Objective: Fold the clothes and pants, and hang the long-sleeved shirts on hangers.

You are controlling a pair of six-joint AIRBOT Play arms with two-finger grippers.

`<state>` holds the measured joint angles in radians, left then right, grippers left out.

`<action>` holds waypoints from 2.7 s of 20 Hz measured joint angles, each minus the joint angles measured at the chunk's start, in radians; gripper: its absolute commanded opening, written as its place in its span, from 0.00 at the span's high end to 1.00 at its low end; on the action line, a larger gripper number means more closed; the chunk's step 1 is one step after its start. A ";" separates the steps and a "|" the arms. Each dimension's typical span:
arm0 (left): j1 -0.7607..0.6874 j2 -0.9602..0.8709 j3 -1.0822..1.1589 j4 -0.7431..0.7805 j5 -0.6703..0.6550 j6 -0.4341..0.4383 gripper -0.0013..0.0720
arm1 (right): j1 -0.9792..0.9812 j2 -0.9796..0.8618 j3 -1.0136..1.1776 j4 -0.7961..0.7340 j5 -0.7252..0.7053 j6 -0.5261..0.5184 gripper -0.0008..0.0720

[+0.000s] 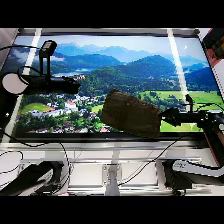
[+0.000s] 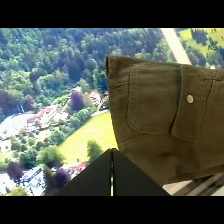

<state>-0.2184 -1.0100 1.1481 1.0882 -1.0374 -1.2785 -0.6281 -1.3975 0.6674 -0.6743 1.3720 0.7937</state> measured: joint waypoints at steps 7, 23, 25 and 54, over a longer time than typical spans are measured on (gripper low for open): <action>0.000 0.000 0.000 0.000 0.000 0.000 0.96 | 0.000 0.000 0.008 -0.054 0.045 0.023 0.06; 0.000 0.000 0.000 0.000 0.000 0.000 0.96 | 0.359 -0.061 0.009 -0.058 -0.261 0.240 0.86; 0.000 0.000 0.000 0.000 0.000 0.000 0.96 | 0.407 -0.074 0.009 -0.021 -0.277 0.255 0.86; 0.011 0.182 0.000 0.113 0.000 0.001 0.96 | -0.240 0.183 0.762 0.100 0.137 0.469 0.92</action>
<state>-0.2073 -0.8284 1.1481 1.2015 -1.0378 -1.2774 -0.8684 -1.2140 1.4296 -0.5743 1.5093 1.2625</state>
